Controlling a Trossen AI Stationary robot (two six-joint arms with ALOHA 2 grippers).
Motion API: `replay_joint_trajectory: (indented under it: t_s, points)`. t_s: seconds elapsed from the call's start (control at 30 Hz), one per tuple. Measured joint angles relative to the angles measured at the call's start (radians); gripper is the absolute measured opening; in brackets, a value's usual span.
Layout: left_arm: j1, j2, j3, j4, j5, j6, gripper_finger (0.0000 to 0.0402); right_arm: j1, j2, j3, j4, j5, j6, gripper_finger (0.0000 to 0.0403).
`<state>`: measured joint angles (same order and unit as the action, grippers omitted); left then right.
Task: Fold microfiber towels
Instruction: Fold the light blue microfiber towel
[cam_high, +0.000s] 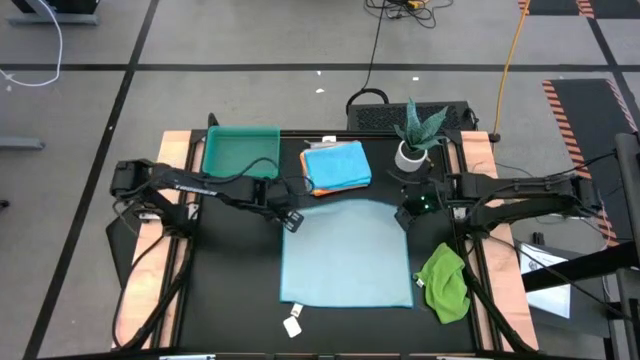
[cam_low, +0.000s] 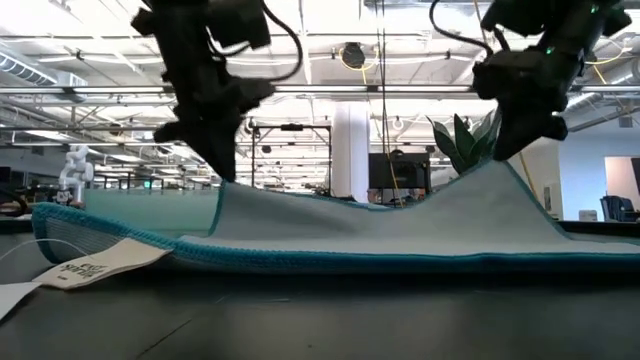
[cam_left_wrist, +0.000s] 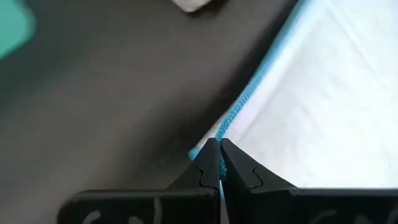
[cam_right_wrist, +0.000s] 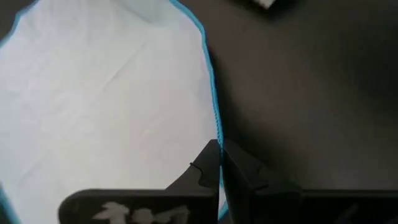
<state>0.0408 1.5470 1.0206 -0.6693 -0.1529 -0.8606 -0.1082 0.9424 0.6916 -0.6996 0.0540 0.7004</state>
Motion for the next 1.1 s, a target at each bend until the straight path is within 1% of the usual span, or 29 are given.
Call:
replay_joint_trajectory:
  t_s: [0.17, 0.23, 0.37, 0.43, 0.63, 0.8, 0.9, 1.1]
  points:
    - [-0.049, -0.108, 0.002, -0.083, -0.052, -0.059, 0.0, 0.083, 0.003, 0.018, -0.029, -0.001, 0.079, 0.0]
    - [-0.072, -0.125, 0.0, -0.103, -0.069, -0.068, 0.0, 0.125, 0.003, 0.018, -0.03, 0.0, 0.12, 0.0]
    - [-0.117, -0.113, 0.0, -0.138, -0.083, -0.095, 0.0, 0.215, 0.008, 0.019, -0.031, 0.011, 0.207, 0.0]
    - [-0.135, -0.09, 0.001, -0.124, -0.08, -0.105, 0.0, 0.262, 0.015, 0.019, -0.029, 0.028, 0.25, 0.0]
    - [-0.196, -0.08, 0.001, -0.125, -0.073, -0.136, 0.0, 0.406, 0.073, 0.019, 0.02, 0.05, 0.392, 0.0]
    - [-0.25, -0.085, 0.0, -0.123, -0.035, -0.171, 0.0, 0.515, 0.126, 0.019, 0.079, 0.053, 0.508, 0.0]
    - [-0.292, -0.085, 0.0, -0.11, -0.021, -0.206, 0.0, 0.566, 0.152, 0.019, 0.119, 0.057, 0.558, 0.0]
    - [-0.384, -0.084, 0.0, -0.068, -0.042, -0.324, 0.0, 0.656, 0.186, 0.019, 0.16, 0.058, 0.617, 0.0]
